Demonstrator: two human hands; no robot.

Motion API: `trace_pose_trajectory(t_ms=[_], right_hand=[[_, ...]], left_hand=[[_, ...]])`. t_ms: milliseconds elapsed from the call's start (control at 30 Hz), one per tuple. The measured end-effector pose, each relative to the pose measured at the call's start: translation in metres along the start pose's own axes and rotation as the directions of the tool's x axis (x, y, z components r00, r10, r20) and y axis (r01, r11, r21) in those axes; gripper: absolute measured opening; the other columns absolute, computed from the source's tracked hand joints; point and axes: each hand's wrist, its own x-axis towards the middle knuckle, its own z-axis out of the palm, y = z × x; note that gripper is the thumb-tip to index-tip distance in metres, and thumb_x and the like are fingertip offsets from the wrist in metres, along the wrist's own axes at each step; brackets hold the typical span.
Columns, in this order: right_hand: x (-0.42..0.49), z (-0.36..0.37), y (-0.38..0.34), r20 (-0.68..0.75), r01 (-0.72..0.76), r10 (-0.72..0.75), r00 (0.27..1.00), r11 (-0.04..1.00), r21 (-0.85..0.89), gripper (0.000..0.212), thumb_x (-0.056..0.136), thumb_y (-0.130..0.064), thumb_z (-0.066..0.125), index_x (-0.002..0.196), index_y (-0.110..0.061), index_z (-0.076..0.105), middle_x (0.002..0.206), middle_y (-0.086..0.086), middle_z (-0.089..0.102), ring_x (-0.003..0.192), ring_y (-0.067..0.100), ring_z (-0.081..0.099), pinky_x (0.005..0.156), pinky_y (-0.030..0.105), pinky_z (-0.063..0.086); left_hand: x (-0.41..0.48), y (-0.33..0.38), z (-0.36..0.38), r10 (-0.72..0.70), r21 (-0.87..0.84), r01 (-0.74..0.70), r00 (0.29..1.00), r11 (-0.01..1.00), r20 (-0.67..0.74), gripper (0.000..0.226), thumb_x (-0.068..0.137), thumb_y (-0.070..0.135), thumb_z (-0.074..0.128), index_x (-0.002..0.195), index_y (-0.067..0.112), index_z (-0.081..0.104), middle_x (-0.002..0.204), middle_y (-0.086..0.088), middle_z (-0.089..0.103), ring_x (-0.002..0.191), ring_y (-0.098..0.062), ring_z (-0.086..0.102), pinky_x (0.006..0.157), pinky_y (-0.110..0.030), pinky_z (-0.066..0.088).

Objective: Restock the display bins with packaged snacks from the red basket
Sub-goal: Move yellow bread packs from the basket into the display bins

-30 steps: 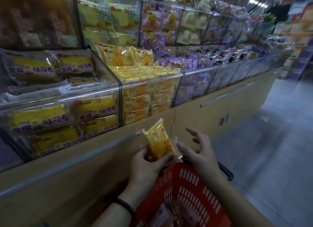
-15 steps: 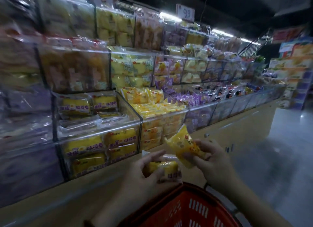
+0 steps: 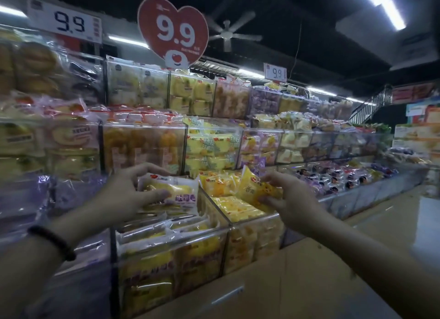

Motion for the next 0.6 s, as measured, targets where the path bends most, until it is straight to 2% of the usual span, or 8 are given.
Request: trace_pose_trajectory(t_ms=[67,200,267,333,400,467,533,600], right_hand=[[0.025,0.011,-0.002,0.028,0.013,-0.010,1.000,0.995,-0.095,0.035,0.090,-0.034,0.078,0.120,-0.044,0.064,0.123,-0.007,0.059,0.116,0.021,0.055,0.099,0.047,0.050],[0.069,0.041,-0.010,0.037,0.125,-0.121,0.992,0.887,-0.444,0.040,0.091,-0.044,0.073,0.128,-0.047,0.059,0.139,0.000,0.044,0.133,0.027,0.038,0.110,0.049,0.038],[0.087,0.059,-0.014,0.078,0.213,-0.207,0.975,0.782,-0.586,0.043,0.092,-0.044,0.072,0.132,-0.046,0.057,0.140,0.004,0.043,0.132,0.027,0.038,0.110,0.048,0.040],[0.101,0.076,-0.018,0.125,0.242,-0.209,0.970,0.760,-0.603,0.043,0.092,-0.043,0.072,0.134,-0.044,0.058,0.137,0.003,0.046,0.129,0.025,0.042,0.103,0.044,0.047],[0.110,0.092,-0.020,0.159,0.228,-0.167,0.973,0.791,-0.568,0.042,0.093,-0.038,0.073,0.133,-0.044,0.060,0.133,0.001,0.047,0.123,0.022,0.051,0.089,0.040,0.057],[0.117,0.106,-0.020,0.199,0.220,-0.129,0.971,0.804,-0.552,0.042,0.094,-0.033,0.073,0.133,-0.045,0.060,0.131,-0.001,0.047,0.112,0.021,0.060,0.077,0.036,0.060],[0.120,0.114,-0.020,0.225,0.188,-0.078,0.971,0.829,-0.526,0.045,0.095,-0.026,0.072,0.134,-0.044,0.059,0.137,-0.001,0.046,0.106,0.021,0.064,0.076,0.037,0.062],[0.123,0.118,-0.022,0.235,0.154,-0.039,0.971,0.857,-0.492,0.048,0.096,-0.020,0.070,0.138,-0.040,0.059,0.145,0.000,0.044,0.111,0.023,0.063,0.085,0.040,0.062]], left_hand=[[0.022,-0.013,-0.018,-0.020,0.145,0.026,0.999,0.989,-0.041,0.031,0.077,0.027,0.089,0.104,0.037,0.076,0.117,0.006,0.071,0.090,-0.017,0.074,0.057,-0.023,0.059],[0.055,-0.038,-0.046,-0.006,0.219,0.026,0.996,0.975,-0.091,0.039,0.061,0.045,0.090,0.097,0.042,0.076,0.127,0.003,0.068,0.103,-0.019,0.072,0.074,-0.042,0.065],[0.065,-0.050,-0.052,0.040,0.249,-0.009,0.992,0.968,-0.116,0.042,0.060,0.045,0.091,0.099,0.045,0.075,0.129,0.004,0.069,0.109,-0.019,0.069,0.076,-0.038,0.062],[0.069,-0.067,-0.055,0.085,0.239,-0.042,0.982,0.970,-0.171,0.041,0.059,0.044,0.092,0.097,0.047,0.076,0.116,0.008,0.073,0.099,-0.014,0.072,0.066,-0.028,0.059],[0.069,-0.084,-0.056,0.096,0.228,-0.047,0.973,0.973,-0.209,0.040,0.057,0.047,0.092,0.095,0.045,0.077,0.100,0.011,0.077,0.085,-0.011,0.076,0.061,-0.035,0.064],[0.069,-0.096,-0.060,0.081,0.247,-0.031,0.977,0.968,-0.197,0.042,0.055,0.048,0.092,0.095,0.044,0.078,0.099,0.010,0.077,0.085,-0.013,0.076,0.066,-0.042,0.066],[0.069,-0.094,-0.062,0.072,0.246,-0.028,0.982,0.969,-0.174,0.038,0.057,0.044,0.093,0.092,0.043,0.078,0.101,0.011,0.075,0.087,-0.012,0.074,0.065,-0.037,0.065],[0.070,-0.090,-0.060,0.069,0.210,-0.031,0.982,0.977,-0.173,0.032,0.064,0.034,0.094,0.091,0.039,0.078,0.102,0.011,0.074,0.084,-0.011,0.075,0.060,-0.032,0.065]])
